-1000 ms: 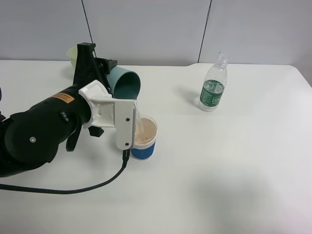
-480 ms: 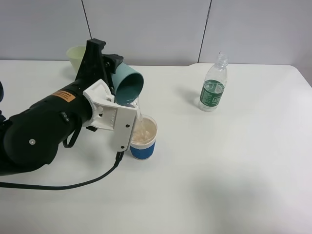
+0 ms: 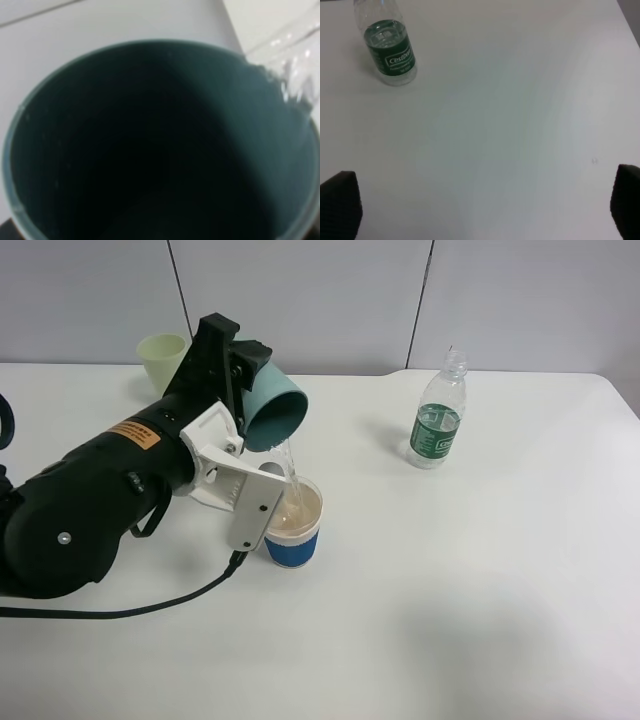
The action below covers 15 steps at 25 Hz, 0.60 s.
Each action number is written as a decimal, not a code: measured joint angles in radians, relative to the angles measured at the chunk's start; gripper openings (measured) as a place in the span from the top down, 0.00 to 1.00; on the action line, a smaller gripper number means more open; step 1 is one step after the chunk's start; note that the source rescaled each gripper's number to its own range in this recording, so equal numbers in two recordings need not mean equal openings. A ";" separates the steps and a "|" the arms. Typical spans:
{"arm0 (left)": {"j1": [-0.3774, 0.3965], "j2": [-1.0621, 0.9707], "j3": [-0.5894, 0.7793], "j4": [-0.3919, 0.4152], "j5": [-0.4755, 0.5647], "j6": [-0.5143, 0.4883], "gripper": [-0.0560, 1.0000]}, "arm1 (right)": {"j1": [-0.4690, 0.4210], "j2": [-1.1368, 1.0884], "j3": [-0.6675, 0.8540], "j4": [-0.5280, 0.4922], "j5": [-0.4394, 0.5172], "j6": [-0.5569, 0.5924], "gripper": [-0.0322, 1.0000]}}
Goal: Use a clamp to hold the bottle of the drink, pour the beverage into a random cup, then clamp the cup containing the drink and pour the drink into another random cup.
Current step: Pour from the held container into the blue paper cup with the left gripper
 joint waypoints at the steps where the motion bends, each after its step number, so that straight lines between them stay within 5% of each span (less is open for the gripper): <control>1: 0.000 0.000 0.000 0.011 0.000 0.003 0.92 | 0.000 0.000 0.000 0.000 0.000 0.000 0.00; 15: 0.000 -0.004 0.000 0.054 -0.011 0.200 0.92 | 0.000 0.000 0.000 0.000 0.000 0.000 0.00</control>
